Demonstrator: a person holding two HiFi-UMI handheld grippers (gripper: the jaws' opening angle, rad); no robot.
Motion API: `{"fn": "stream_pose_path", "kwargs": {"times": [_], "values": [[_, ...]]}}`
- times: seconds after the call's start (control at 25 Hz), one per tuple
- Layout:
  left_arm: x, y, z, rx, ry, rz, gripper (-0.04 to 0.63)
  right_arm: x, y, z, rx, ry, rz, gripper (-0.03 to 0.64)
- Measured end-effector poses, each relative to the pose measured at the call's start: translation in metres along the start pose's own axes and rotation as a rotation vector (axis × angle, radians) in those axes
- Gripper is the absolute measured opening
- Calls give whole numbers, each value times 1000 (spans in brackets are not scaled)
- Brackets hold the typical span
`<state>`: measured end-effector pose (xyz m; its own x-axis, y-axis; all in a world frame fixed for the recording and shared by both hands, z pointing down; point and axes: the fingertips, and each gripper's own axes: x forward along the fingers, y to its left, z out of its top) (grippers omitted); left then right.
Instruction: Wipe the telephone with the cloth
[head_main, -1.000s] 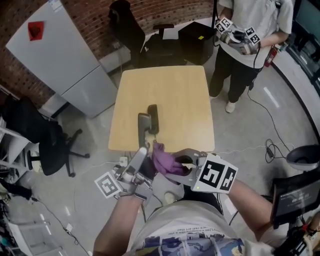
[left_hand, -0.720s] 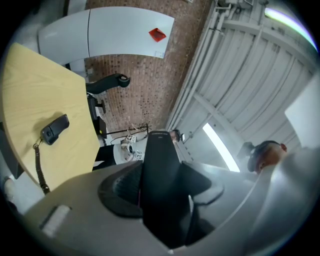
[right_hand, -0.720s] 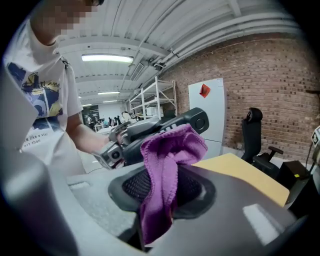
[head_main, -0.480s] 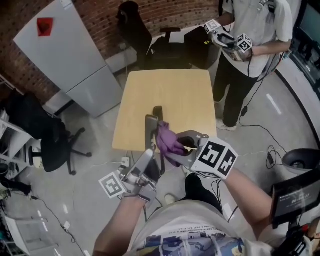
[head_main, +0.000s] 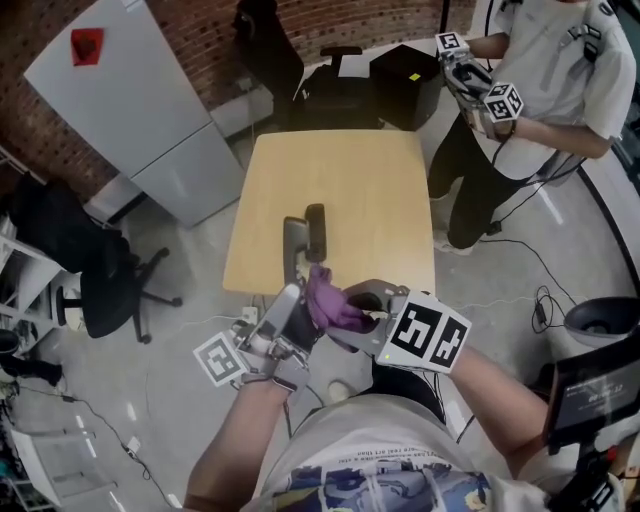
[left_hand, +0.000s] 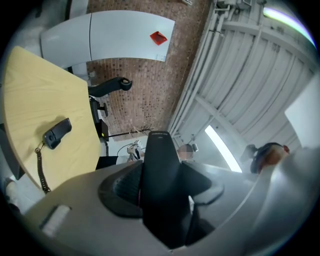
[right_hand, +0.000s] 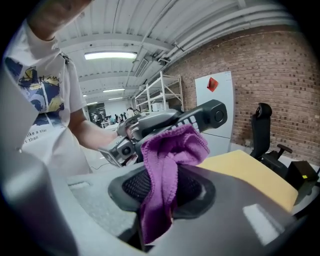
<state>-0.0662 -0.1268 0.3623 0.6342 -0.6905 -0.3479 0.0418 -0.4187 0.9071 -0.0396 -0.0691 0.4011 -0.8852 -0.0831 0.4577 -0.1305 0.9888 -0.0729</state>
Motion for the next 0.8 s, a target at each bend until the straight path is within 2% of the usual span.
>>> {"fn": "stream_pose_path", "kwargs": {"times": [0.36, 0.6, 0.8], "values": [[4, 3, 1, 0, -15, 1, 255, -11, 30, -21, 12, 44, 75, 107], [3, 8, 3, -6, -22, 11, 255, -23, 24, 9, -39, -8, 40, 107], [2, 11, 0, -9, -22, 22, 255, -27, 35, 35, -89, -51, 52, 107]]}}
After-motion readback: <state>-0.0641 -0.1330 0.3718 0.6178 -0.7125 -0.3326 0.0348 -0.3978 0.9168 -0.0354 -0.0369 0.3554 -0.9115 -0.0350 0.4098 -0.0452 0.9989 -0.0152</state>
